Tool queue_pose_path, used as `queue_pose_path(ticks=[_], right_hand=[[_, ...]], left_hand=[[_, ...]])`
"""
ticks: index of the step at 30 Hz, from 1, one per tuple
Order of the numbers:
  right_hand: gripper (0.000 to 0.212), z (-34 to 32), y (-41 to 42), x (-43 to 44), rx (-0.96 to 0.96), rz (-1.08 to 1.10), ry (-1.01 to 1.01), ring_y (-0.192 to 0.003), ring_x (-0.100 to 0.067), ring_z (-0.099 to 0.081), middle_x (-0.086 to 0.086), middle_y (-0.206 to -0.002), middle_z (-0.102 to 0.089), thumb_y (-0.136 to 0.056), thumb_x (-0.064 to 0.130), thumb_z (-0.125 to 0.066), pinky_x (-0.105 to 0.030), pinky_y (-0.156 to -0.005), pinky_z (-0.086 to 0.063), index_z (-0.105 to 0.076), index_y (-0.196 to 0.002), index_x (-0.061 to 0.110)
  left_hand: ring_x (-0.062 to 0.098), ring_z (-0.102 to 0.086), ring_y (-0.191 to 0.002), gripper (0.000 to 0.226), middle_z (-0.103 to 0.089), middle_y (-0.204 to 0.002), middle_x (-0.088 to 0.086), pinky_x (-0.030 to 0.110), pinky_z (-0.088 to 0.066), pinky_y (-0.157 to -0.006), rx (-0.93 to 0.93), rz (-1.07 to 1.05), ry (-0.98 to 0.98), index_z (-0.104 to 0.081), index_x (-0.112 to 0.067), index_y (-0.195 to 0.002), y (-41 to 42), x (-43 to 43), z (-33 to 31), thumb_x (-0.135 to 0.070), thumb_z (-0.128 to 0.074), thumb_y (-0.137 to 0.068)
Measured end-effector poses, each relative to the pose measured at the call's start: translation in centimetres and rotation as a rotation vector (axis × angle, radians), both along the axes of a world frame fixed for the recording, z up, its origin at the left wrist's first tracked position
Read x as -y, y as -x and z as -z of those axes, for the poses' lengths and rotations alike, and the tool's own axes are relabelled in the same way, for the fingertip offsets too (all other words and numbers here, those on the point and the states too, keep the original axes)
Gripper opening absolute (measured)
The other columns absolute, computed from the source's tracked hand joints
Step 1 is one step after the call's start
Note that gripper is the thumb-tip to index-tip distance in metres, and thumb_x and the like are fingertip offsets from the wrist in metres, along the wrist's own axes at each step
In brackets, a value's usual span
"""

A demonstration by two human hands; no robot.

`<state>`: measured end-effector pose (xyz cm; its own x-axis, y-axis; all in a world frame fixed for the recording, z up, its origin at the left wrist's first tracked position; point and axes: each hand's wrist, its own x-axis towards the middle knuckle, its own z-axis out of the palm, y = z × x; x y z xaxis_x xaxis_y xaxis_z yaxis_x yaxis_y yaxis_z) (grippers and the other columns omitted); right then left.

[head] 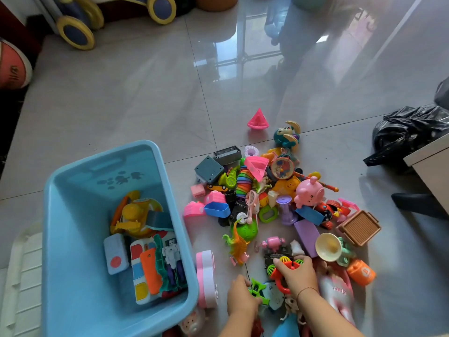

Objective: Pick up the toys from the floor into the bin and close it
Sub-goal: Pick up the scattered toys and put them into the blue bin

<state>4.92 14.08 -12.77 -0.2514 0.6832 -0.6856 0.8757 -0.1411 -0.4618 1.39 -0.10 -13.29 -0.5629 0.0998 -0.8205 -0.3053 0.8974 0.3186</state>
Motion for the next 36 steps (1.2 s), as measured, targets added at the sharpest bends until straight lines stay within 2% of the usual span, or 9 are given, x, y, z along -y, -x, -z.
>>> queue_pose_path(ticks=[4, 10, 16, 19, 21, 23, 27, 31, 36], right_hand=[[0.045, -0.3, 0.3, 0.1, -0.057, 0.122, 0.056, -0.081, -0.03, -0.061, -0.013, -0.09, -0.064, -0.068, 0.029, -0.082, -0.036, -0.075, -0.048, -0.053, -0.095, 0.007], [0.035, -3.1, 2.0, -0.9, -0.26, 0.245, 0.161, -0.04, -0.012, -0.052, -0.012, -0.059, -0.059, -0.083, 0.021, -0.07, -0.018, -0.04, -0.042, -0.063, -0.094, -0.012], [0.03, -9.4, 6.0, 0.1, -0.598, 0.427, 0.393, -0.059, -0.021, -0.055, -0.01, -0.071, -0.059, -0.086, 0.024, -0.065, -0.045, -0.064, -0.055, -0.06, -0.106, 0.001], [0.023, -13.5, 8.9, 3.4, -0.713, 0.361, 0.493, -0.071, -0.019, -0.059, -0.01, -0.089, -0.062, -0.086, 0.022, -0.066, -0.031, -0.055, -0.05, -0.059, -0.102, 0.008], [0.018, -15.6, 10.6, 6.3, -0.783, 0.274, 0.551, -0.085, -0.023, -0.063, -0.012, -0.107, -0.06, -0.084, 0.021, -0.068, -0.032, -0.057, -0.054, -0.06, -0.095, 0.009], [0.02, -17.4, 11.7, 9.4, -0.815, 0.175, 0.618, -0.078, -0.022, -0.063, -0.015, -0.108, -0.059, -0.086, 0.018, -0.067, -0.032, -0.061, -0.056, -0.058, -0.099, 0.006], [0.032, -19.4, 12.6, 14.3, -0.743, -0.189, 0.57, -0.078, -0.012, -0.057, -0.007, -0.097, -0.061, -0.087, 0.03, -0.065, -0.023, -0.064, -0.046, -0.058, -0.108, 0.008], [0.038, -17.9, 12.0, 14.1, -0.689, -0.276, 0.392, -0.092, -0.015, -0.058, -0.005, -0.102, -0.062, -0.084, 0.03, -0.068, -0.021, -0.074, -0.044, -0.058, -0.113, 0.006], [0.032, -13.4, 8.0, 9.0, -0.562, -0.117, 0.26, -0.096, -0.022, -0.058, -0.011, -0.107, -0.061, -0.082, 0.025, -0.071, -0.03, -0.082, -0.047, -0.055, -0.107, 0.013]], left_hand=[[0.015, -0.051, -0.076, 0.041, -0.05, -0.072, -0.011, 0.023, -0.041, -0.064, 0.006, -0.179, -0.098, -0.039, -0.028, -0.067, 0.6, -0.2, -0.9, -0.019, -0.078, -0.072], [0.016, -0.058, -0.086, 0.027, -0.061, -0.089, -0.005, 0.024, -0.041, -0.072, -0.131, -0.371, -0.288, -0.051, -0.026, -0.072, 3.7, -0.4, -4.4, -0.018, -0.077, -0.075], [0.013, -0.06, -0.078, 0.015, -0.064, -0.085, -0.003, 0.02, -0.049, -0.067, -0.385, -0.512, -0.513, -0.062, -0.018, -0.089, 6.5, 0.9, -12.4, -0.02, -0.074, -0.079], [0.014, -0.06, -0.078, 0.015, -0.064, -0.087, 0.0, 0.022, -0.047, -0.066, -0.562, -0.714, -0.553, -0.06, -0.02, -0.087, 7.8, 4.1, -15.8, -0.022, -0.073, -0.08], [0.014, -0.057, -0.068, 0.015, -0.062, -0.082, 0.0, 0.023, -0.044, -0.059, -0.649, -0.921, -0.523, -0.057, -0.02, -0.085, 8.7, 6.5, -17.4, -0.021, -0.072, -0.081], [0.014, -0.053, -0.061, 0.018, -0.058, -0.076, 0.0, 0.024, -0.043, -0.056, -0.737, -1.085, -0.435, -0.056, -0.015, -0.088, 9.6, 8.9, -18.2, -0.021, -0.071, -0.081], [0.029, -0.062, -0.094, 0.036, -0.063, -0.109, 0.009, 0.037, -0.05, -0.085, -0.78, -1.25, -0.338, -0.059, -0.012, -0.109, 10.3, 12.5, -18.0, -0.033, -0.069, -0.082], [0.034, -0.049, -0.119, 0.052, -0.049, -0.132, 0.016, 0.043, -0.041, -0.096, -0.814, -1.195, -0.14, -0.051, -0.008, -0.127, 8.5, 12.8, -17.6, -0.034, -0.065, -0.084], [0.03, -0.053, -0.096, 0.033, -0.061, -0.1, 0.015, 0.038, -0.041, -0.085, -1.256, -0.558, -0.232, -0.062, -0.004, -0.098, 2.4, 8.5, -14.7, -0.032, -0.054, -0.082]])
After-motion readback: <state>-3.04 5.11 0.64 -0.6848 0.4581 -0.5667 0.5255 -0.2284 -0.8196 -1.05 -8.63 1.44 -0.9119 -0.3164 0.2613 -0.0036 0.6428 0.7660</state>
